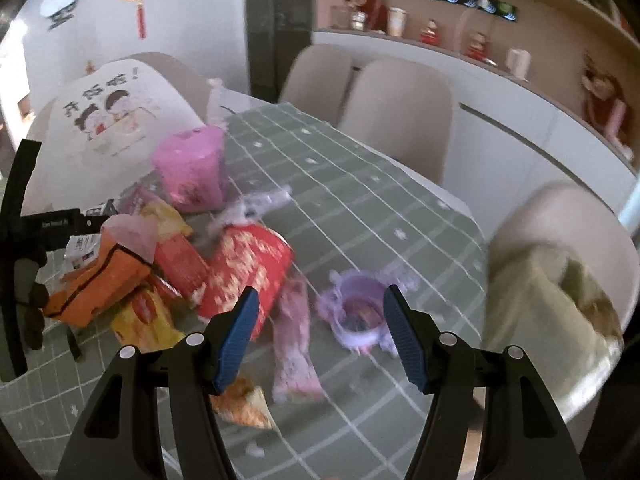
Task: Collect trash
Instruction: 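Reach the left gripper to the white milk carton and grasp it while the right gripper grasps a clear wrapper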
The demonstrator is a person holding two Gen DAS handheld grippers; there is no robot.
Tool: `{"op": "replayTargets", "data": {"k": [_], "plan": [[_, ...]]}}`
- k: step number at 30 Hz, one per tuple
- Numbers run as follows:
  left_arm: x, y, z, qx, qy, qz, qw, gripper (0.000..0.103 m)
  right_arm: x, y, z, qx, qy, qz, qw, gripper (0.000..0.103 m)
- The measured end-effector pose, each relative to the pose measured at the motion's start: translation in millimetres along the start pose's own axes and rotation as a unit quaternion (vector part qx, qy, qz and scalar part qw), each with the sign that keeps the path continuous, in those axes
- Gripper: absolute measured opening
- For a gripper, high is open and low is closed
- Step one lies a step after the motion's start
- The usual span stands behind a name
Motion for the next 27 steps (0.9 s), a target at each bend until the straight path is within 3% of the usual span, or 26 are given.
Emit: {"op": "replayTargets", "data": {"k": [9,12,16,17,19,23,27], "plan": [[6.6,15.7,16.3,0.048,0.062,0.002,0.9969,0.091,-41.2,34.7,-8.6,-0.005,0.052,-0.008,0.999,0.061],[2.5,29.7,19.7,0.066,0.089,0.002,0.9938,0.083,-53.9,41.6,-12.7,-0.005,0.062,-0.005,0.998,0.061],[-16.5,36.5,23.1,0.070,0.106,0.035,0.9913,0.067,-65.8,51.4,-17.2,-0.008,0.069,0.002,0.998,0.061],[-16.8,36.2,23.7,0.070,0.105,0.036,0.9913,0.065,-67.2,52.9,-17.1,-0.008,0.072,0.003,0.997,0.061],[-13.2,35.2,20.1,0.062,0.097,0.037,0.9926,0.051,-69.1,56.2,-16.9,-0.008,0.080,0.005,0.997,0.061],[15.2,29.0,-5.5,0.009,0.053,0.005,0.9986,0.048,-68.7,62.9,-21.2,-0.030,0.091,0.014,0.995,0.061],[52.6,8.3,-35.5,-0.056,0.026,-0.034,0.9975,0.048,-74.6,70.9,-9.7,-0.019,0.101,0.026,0.994,0.061]]}}
Point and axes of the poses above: each gripper's, at about its wrist camera, not at the fingertips, and x roughly against the way its jaws point, z to its left, y to its top, the point moved 5 cm from there along -x, roughly the way its jaws point, and after that the axes turned 7 degrees about -y, right-handed, at the moved point
